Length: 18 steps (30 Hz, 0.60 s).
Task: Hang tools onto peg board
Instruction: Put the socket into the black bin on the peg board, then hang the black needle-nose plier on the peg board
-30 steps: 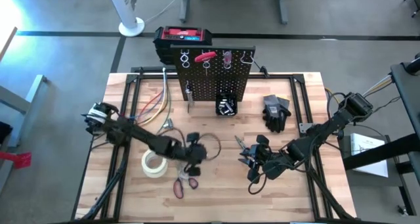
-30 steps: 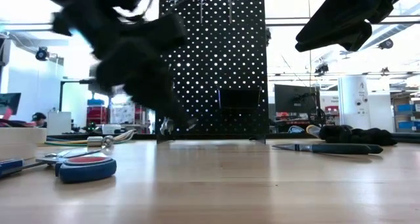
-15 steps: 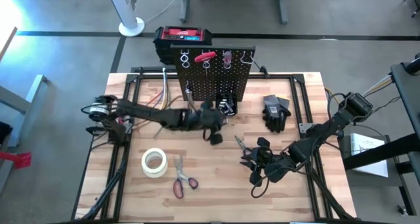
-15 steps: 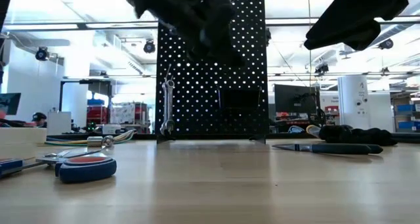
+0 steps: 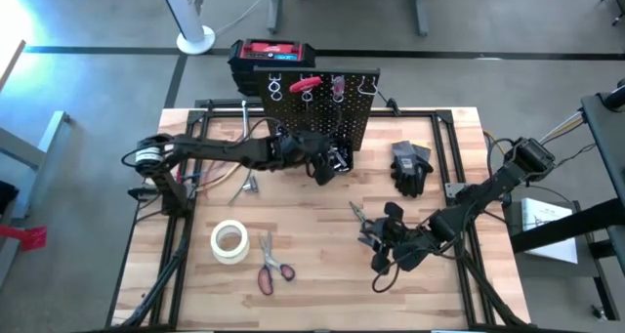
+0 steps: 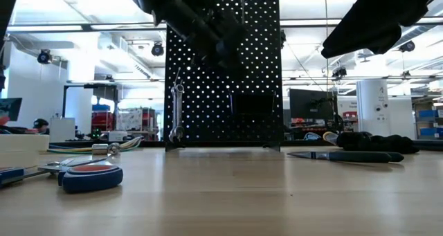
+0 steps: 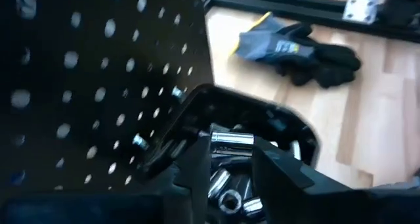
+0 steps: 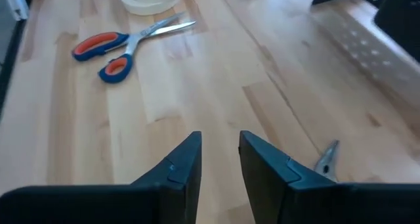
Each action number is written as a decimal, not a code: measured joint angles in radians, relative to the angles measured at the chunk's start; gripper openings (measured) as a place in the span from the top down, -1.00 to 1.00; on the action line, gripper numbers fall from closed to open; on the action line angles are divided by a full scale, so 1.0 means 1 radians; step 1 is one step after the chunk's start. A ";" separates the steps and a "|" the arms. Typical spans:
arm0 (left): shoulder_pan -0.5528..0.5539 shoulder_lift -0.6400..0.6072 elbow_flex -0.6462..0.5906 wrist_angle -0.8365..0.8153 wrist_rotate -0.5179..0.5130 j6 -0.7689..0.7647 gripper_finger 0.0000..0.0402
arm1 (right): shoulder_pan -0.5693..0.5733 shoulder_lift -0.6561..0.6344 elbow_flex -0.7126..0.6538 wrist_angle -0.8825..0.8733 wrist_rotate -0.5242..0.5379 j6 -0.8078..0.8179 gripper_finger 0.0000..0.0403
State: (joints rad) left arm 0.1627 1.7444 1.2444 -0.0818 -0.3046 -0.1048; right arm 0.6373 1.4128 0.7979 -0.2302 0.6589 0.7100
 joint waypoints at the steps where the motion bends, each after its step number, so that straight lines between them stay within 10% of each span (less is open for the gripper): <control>1: 0.000 0.000 -0.009 0.009 0.000 -0.001 0.44 | 0.000 0.000 0.000 -0.008 0.005 0.004 0.52; 18: -0.044 0.001 -0.035 0.035 0.001 0.008 -0.16 | -0.001 0.000 -0.005 -0.173 0.075 0.167 0.17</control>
State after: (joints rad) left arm 0.1188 1.7457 1.2093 -0.0467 -0.3038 -0.0964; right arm 0.6365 1.4132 0.7929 -0.4036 0.7341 0.8765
